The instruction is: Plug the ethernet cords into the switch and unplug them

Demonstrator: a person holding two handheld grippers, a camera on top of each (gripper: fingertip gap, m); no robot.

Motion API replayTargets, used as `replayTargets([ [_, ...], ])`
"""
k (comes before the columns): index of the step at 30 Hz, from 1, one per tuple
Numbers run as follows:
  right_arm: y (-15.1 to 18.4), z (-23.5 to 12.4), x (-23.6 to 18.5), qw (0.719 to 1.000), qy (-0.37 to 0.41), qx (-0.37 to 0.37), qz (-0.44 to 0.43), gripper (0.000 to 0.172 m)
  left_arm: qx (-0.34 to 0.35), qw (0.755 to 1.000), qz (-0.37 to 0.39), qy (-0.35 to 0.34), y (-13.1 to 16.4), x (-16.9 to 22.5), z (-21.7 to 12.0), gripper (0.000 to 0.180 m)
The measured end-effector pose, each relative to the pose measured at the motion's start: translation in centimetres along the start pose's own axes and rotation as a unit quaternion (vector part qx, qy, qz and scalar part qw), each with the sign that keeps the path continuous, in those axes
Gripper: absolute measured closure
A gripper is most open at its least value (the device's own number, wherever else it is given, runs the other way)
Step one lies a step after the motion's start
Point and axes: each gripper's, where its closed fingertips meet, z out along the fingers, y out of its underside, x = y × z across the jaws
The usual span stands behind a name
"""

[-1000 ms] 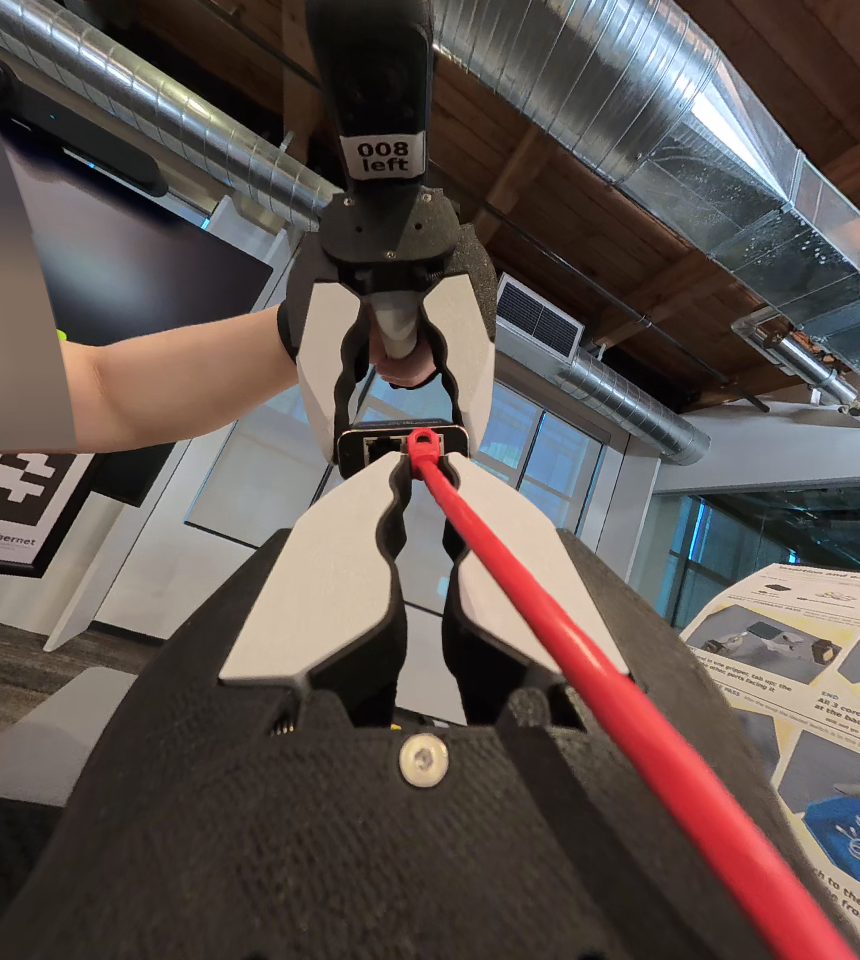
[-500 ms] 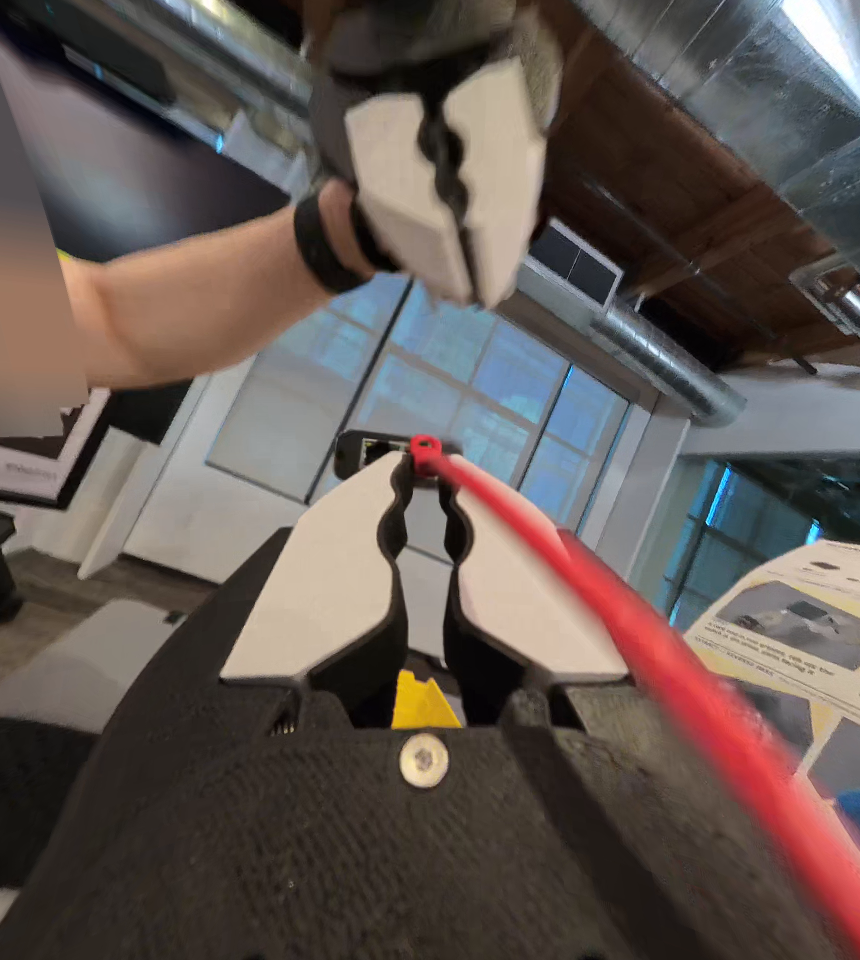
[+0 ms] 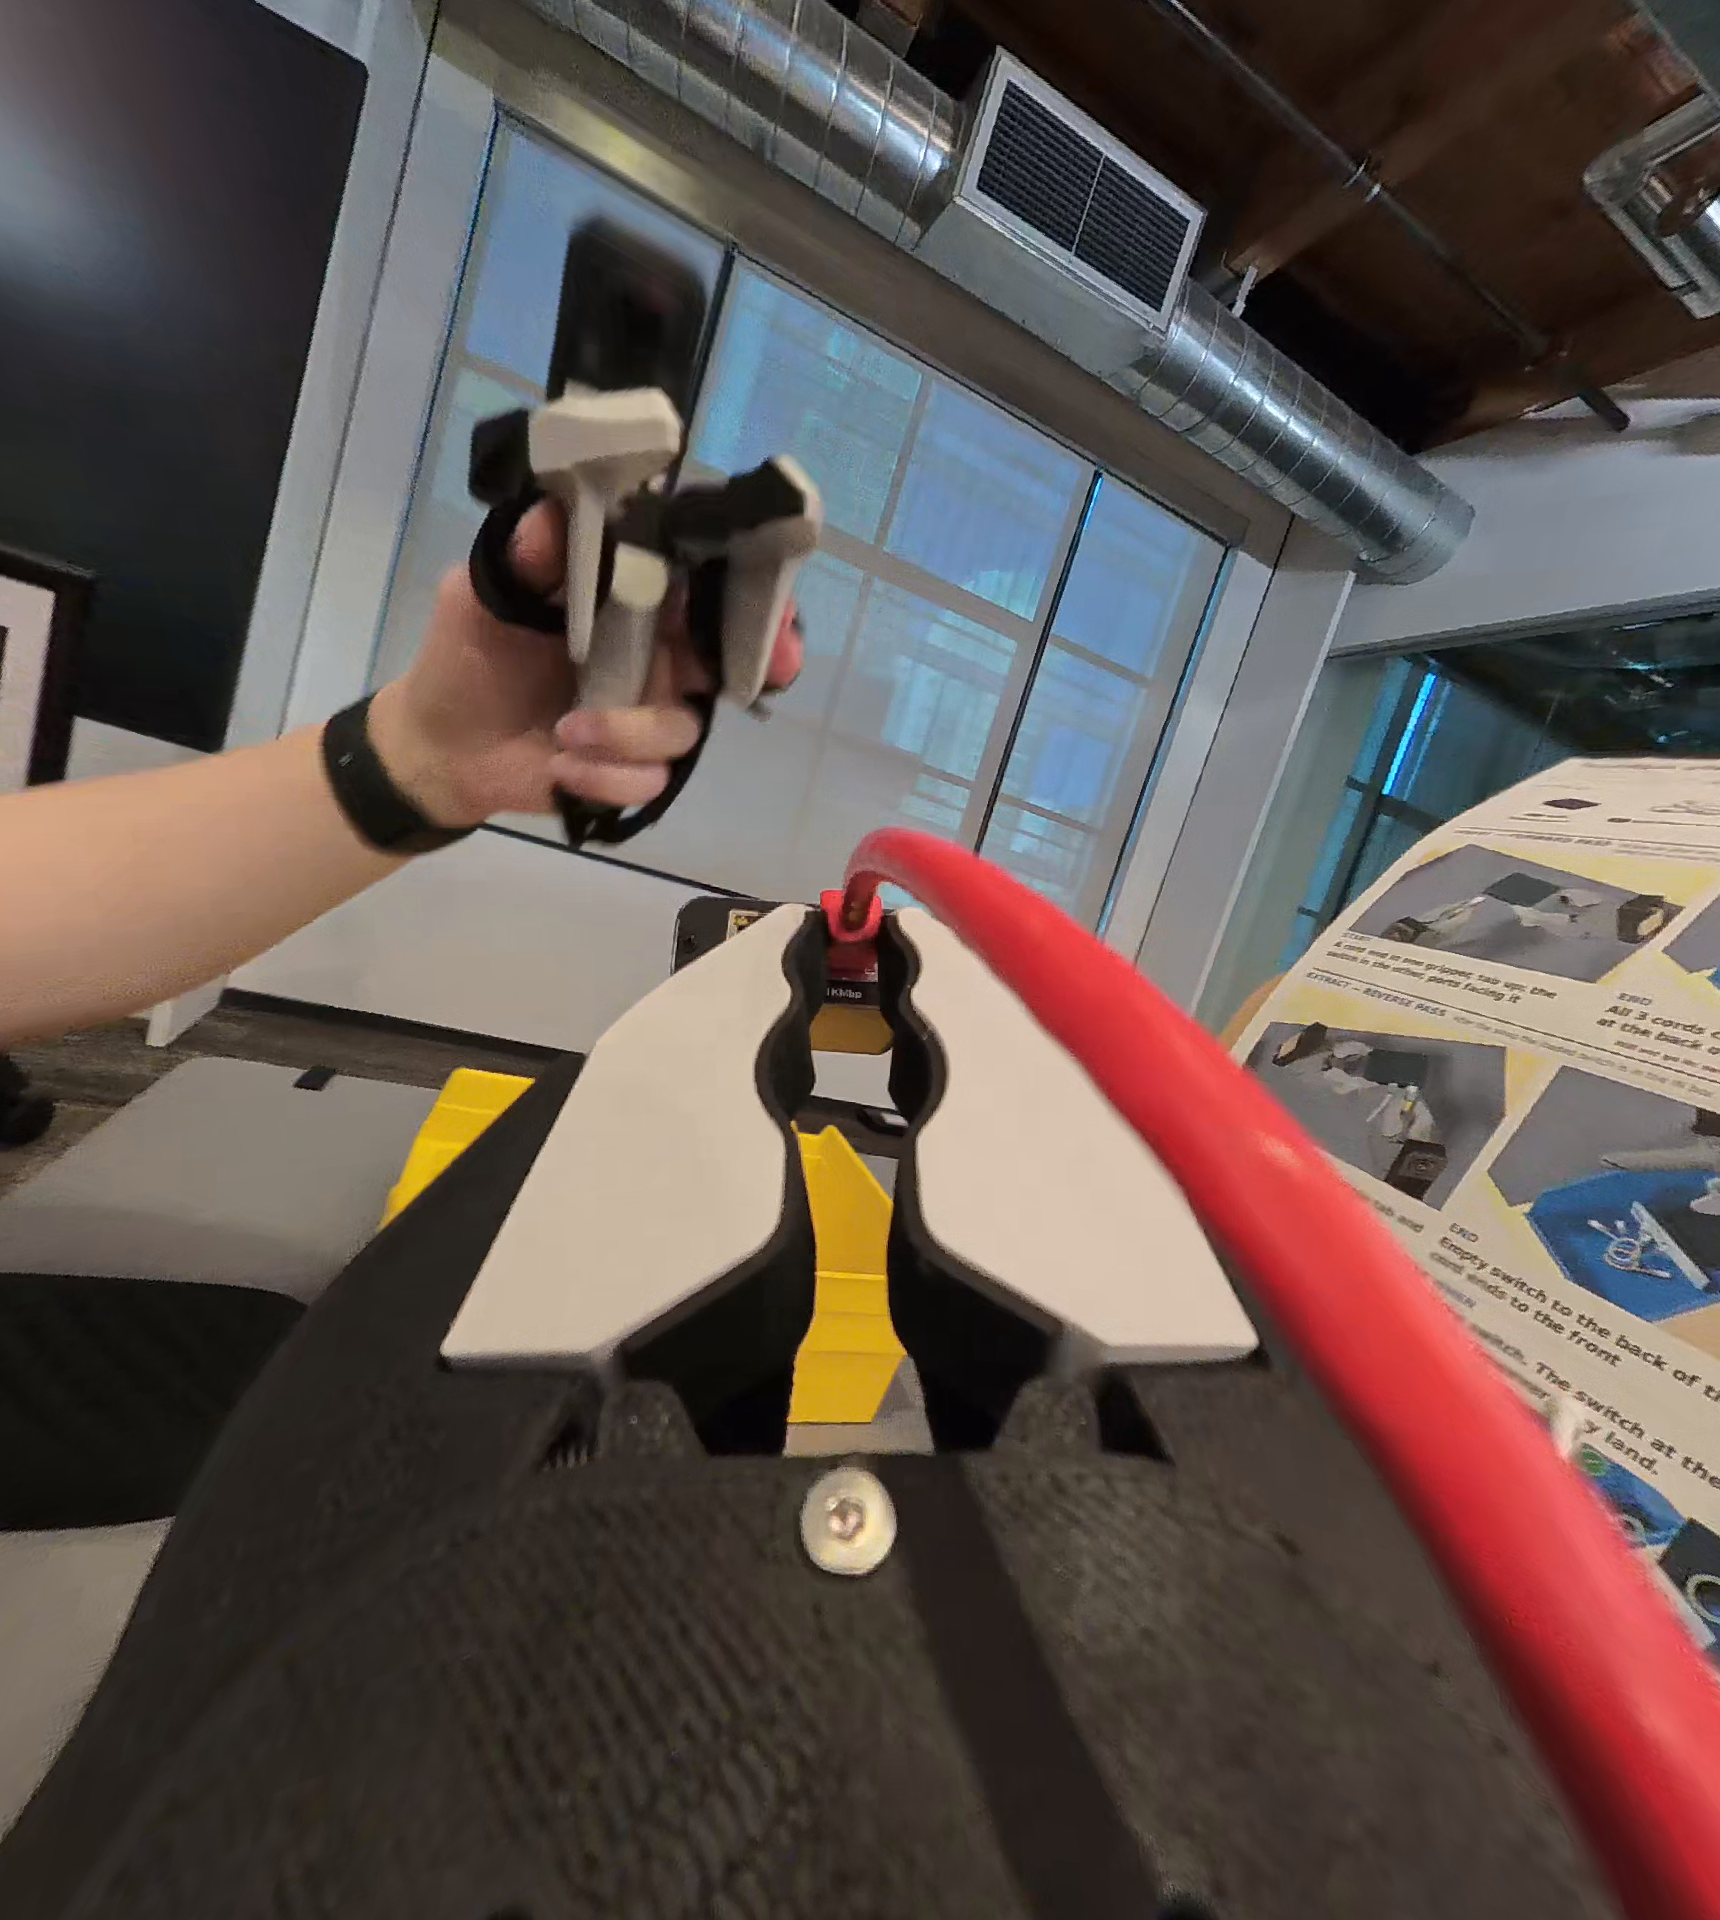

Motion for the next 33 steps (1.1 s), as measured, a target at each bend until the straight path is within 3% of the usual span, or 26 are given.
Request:
replayTargets([
  [2, -0.1, 0.0, 0.0, 1.0, 0.012, 0.007, -0.018, 0.161, 0.07, 0.994, -0.072, -0.04, 1.8, -1.2, -2.3, 0.14],
  [4, -0.6, -0.1, 0.2, 0.998, 0.031, 0.017, -0.046, 0.161, 0.064, 0.977, -0.159, -0.126, 6.4, -3.6, -3.2, 0.095],
  [7, -1.4, -0.3, 0.5, 0.993, 0.071, 0.027, -0.089, 0.162, 0.146, 0.949, -0.258, -0.105, 9.6, -2.7, -2.5, 0.082],
  [9, -1.9, -0.3, 0.5, 0.988, 0.096, 0.036, -0.112, 0.162, 0.149, 0.952, -0.21, -0.166, 10.9, -2.9, -1.4, 0.081],
  [12, -2.2, -0.1, 0.2, 0.979, 0.123, 0.031, -0.158, 0.161, 0.09, 0.961, -0.127, -0.23, 11.4, -2.6, 1.7, 0.079],
  [17, -2.7, 0.3, -0.6, 0.97, 0.138, 0.032, -0.195, 0.161, 0.156, 0.95, -0.144, -0.227, 8.1, -2.9, 3.3, 0.083],
  [21, -3.0, 0.3, -0.7, 0.969, 0.144, 0.04, -0.198, 0.161, 0.164, 0.957, -0.137, -0.198, 7.6, -2.5, 4.1, 0.093],
  [23, -3.1, 0.3, -0.7, 0.969, 0.144, 0.042, -0.196, 0.161, 0.164, 0.96, -0.128, -0.189, 7.6, -2.5, 4.3, 0.109],
  [26, -2.8, 0.5, -0.6, 0.971, 0.143, 0.039, -0.187, 0.162, 0.156, 0.963, -0.113, -0.186, 7.7, -2.8, 4.2, 0.113],
  [33, -1.5, 1.1, -0.6, 0.979, 0.124, 0.015, -0.16, 0.161, 0.124, 0.959, -0.002, -0.257, 7.9, -3.5, 2.8, 0.113],
])
